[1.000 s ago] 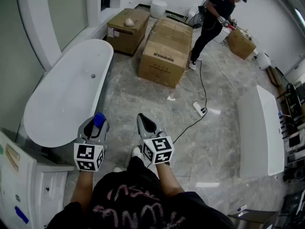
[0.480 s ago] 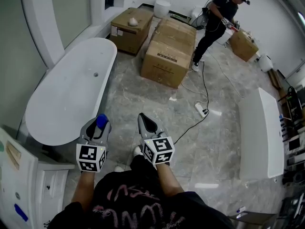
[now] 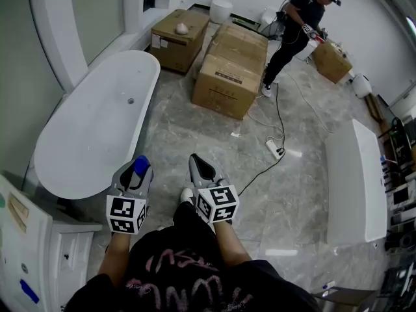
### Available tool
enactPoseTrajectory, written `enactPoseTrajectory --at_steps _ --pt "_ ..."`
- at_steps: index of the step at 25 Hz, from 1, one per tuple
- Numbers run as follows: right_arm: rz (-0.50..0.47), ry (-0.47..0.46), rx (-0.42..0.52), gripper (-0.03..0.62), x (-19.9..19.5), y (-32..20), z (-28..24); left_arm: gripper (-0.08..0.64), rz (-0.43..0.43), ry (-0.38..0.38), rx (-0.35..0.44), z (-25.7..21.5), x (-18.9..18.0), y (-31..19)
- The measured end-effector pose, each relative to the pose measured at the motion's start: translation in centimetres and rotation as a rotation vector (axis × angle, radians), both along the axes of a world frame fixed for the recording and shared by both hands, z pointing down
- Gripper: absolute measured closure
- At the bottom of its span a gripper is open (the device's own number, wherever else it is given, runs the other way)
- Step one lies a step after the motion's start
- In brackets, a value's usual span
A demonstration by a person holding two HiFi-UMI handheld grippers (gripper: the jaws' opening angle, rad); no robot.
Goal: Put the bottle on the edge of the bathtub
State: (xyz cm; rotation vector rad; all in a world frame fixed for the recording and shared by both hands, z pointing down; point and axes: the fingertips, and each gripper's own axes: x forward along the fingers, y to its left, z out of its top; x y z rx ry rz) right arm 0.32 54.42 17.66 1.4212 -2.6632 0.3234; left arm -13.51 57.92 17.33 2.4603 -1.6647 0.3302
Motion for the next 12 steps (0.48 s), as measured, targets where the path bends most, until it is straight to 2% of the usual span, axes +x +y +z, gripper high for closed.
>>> enactPoseTrajectory --at_steps 12 --pt "-0.019 -0.016 -0.025 0.583 -1.8 -6.1 1.9 0.406 0.001 -0.019 -0.031 1.4 -1.4 -6.0"
